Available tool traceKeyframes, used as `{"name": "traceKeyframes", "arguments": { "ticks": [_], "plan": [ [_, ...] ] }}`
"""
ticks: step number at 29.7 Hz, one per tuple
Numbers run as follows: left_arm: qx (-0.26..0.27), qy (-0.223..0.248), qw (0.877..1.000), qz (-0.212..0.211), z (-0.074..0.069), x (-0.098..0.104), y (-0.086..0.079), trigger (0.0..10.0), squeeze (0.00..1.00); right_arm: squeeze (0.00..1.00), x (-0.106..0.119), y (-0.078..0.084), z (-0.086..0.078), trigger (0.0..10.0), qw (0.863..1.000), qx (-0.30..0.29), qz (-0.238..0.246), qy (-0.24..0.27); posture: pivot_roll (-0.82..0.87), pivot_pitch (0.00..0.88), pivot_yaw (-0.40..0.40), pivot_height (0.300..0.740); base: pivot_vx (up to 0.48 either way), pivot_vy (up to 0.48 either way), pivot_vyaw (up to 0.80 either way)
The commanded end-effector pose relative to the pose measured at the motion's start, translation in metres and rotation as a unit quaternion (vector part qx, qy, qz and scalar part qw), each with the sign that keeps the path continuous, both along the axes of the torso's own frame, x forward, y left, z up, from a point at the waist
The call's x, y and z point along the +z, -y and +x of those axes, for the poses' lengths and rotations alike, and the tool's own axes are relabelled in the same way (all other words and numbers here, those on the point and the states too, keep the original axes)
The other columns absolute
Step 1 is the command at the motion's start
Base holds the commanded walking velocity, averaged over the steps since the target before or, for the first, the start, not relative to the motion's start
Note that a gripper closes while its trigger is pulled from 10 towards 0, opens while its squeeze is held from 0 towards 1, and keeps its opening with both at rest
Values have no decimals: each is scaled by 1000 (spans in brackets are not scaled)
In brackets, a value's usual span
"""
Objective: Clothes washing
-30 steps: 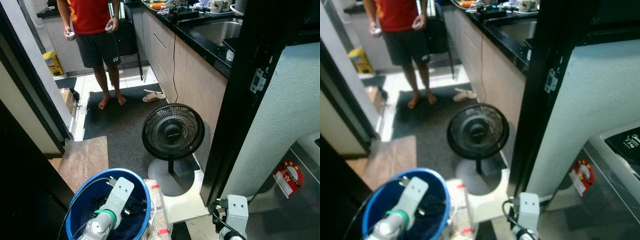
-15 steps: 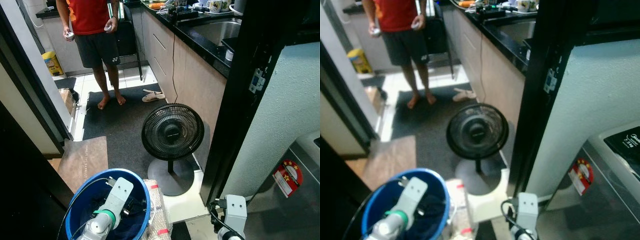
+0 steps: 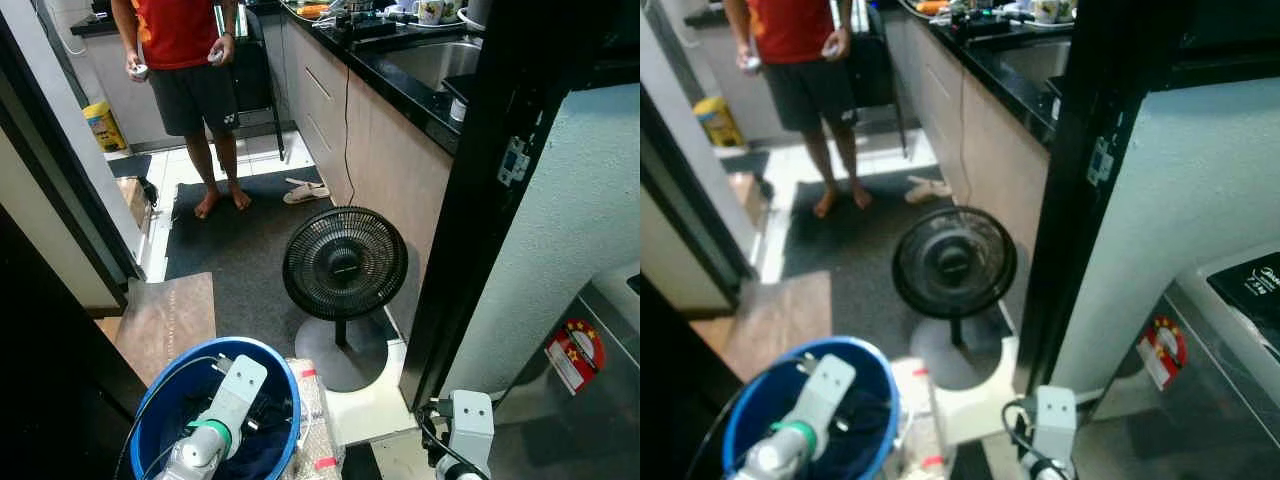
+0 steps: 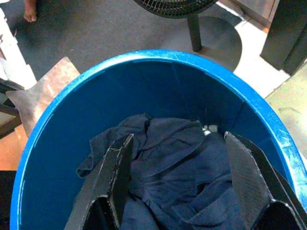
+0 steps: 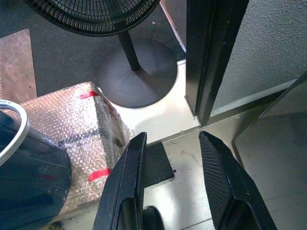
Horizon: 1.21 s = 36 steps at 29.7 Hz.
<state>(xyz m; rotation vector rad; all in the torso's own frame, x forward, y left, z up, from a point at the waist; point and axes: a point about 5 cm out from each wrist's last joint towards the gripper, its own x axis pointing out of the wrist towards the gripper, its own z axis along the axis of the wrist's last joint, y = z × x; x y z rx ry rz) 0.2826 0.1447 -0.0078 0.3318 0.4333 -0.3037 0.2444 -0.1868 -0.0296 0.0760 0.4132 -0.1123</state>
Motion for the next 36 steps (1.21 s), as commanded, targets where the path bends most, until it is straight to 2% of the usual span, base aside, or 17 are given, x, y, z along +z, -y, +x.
{"name": "traceKeyframes", "arguments": {
  "ticks": [1, 36],
  "plan": [
    [2, -13, 1000, 9, -7, -7, -4, 10000, 0, 0, -2, -3, -2, 10000, 1000, 4, 1, -2, -208, 31, 119, 740, 0, 0, 0],
    [4, -12, 1000, 11, -6, -6, -6, 10000, 0, 0, -2, -6, -1, 10000, 1000, 6, 3, -4, -202, 30, 121, 740, 0, 0, 0]
  ]
}}
